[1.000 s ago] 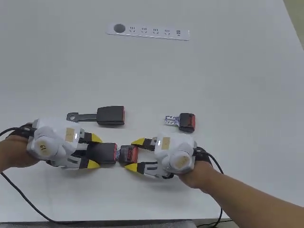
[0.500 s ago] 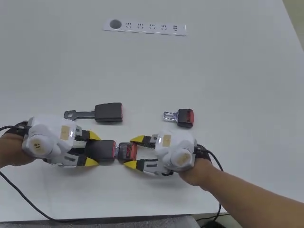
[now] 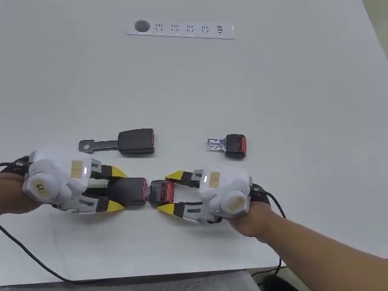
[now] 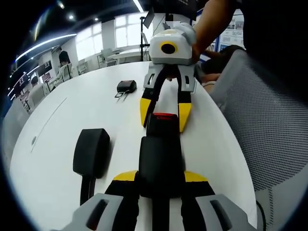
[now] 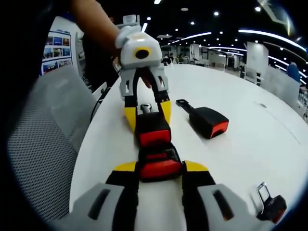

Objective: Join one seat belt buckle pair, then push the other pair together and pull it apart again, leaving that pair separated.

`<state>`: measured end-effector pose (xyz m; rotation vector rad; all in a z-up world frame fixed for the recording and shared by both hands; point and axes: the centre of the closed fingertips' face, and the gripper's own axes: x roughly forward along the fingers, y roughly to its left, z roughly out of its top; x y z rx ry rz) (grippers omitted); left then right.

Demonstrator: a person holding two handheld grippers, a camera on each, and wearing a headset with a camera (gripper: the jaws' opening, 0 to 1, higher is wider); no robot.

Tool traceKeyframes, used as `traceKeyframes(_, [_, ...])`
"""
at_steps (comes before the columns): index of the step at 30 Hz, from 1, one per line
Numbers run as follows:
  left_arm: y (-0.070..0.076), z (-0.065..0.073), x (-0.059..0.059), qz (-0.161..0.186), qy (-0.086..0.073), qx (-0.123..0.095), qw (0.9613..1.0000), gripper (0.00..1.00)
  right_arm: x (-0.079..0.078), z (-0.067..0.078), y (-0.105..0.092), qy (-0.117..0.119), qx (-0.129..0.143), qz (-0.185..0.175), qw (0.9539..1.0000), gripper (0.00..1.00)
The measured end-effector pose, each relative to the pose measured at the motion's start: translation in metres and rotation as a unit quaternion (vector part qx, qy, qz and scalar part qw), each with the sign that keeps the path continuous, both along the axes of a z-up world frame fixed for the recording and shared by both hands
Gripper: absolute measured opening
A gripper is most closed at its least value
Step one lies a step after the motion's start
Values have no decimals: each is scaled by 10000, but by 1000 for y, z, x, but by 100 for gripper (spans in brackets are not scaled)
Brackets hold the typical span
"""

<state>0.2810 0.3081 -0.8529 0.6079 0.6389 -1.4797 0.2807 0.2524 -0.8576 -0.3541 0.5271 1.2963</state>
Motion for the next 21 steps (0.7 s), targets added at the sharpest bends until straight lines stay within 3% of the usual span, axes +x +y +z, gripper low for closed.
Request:
traceKeyframes(8, [-2, 0, 0, 67, -16, 239, 9997, 35, 0, 1, 2, 65, -185, 41, 9998, 37])
traceKeyframes(10, [-1, 0, 4, 278, -39, 426, 9987, 37, 0, 0, -1, 218, -288, -61, 9993, 38])
traceKeyframes(11, [3, -3, 6, 503, -39, 578, 9971, 39, 0, 6, 0, 324, -159, -175, 9992, 40])
traceKeyframes(13, [-1, 5, 4, 478, -52, 450, 9978, 43, 4, 20, 2, 488, 217, -468, 9975, 52])
traceKeyframes(14, [-8, 16, 3, 648, 91, 152, 9977, 44, 7, 26, -2, 772, 349, -768, 9934, 61])
traceKeyframes(15, [-10, 22, 4, 757, 115, 41, 9971, 46, 9, 27, -7, 922, 307, -934, 9909, 68])
traceKeyframes(16, [-11, 29, 7, 892, 99, -39, 9960, 49, 13, 31, -12, 896, 354, -987, 9904, 74])
traceKeyframes(18, [-7, 31, 11, 984, 59, -58, 9951, 61, 23, 38, -22, 619, 419, -1186, 9901, 84])
traceKeyframes(19, [-6, 35, 13, 1061, 64, -39, 9943, 65, 26, 40, -31, 704, 404, -1331, 9878, 85])
traceKeyframes(21, [-3, 40, 19, 1150, -77, -22, 9933, 70, 31, 47, -44, 741, 456, -1461, 9854, 84])
